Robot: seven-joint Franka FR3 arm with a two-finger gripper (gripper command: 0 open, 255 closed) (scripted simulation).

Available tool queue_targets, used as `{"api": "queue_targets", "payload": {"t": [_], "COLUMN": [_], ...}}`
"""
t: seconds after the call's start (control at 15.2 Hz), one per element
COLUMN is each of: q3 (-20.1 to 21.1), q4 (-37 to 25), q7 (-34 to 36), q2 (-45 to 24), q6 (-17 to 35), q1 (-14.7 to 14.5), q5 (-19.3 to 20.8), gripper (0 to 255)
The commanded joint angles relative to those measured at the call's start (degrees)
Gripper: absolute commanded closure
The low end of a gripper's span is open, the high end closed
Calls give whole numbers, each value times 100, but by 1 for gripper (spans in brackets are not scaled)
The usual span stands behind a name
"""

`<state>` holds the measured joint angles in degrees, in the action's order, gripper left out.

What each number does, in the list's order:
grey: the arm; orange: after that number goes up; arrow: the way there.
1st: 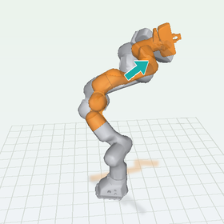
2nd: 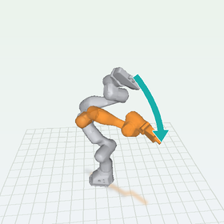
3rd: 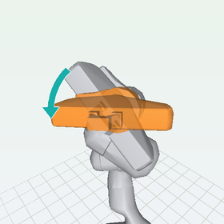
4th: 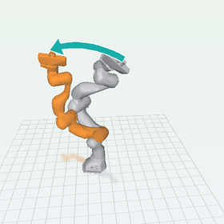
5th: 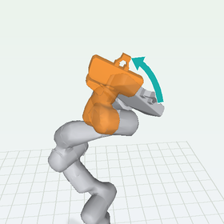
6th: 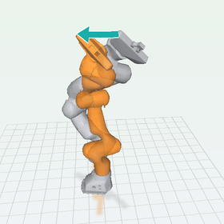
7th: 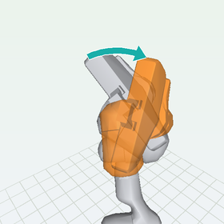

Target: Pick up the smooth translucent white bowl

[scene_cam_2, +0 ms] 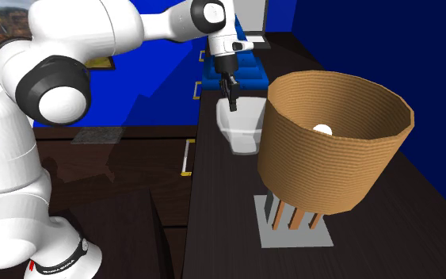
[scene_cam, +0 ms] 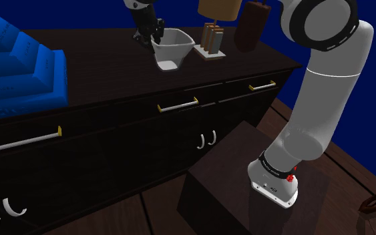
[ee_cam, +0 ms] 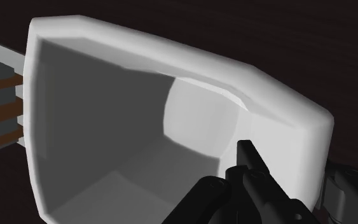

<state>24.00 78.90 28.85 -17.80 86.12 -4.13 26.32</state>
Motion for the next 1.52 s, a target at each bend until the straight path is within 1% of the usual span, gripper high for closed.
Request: {"api": "queue_targets", "payload": {"t": [0.0, 0.33, 0.86, 1.32, 1.45], "q3": [2, 1, 4, -11, -13], "q4": [7, 31, -811, -1779, -1802], "q7": [-1, -7, -199, -393, -398], "q2": [-9, 9, -153, -438, -445], "q6": [7, 16, -644, -1310, -1326], "q1": [-2, 9, -131, -340, -346], "q5": [-5, -11, 73, 236, 240], "gripper": [255, 255, 255, 255, 255]}}
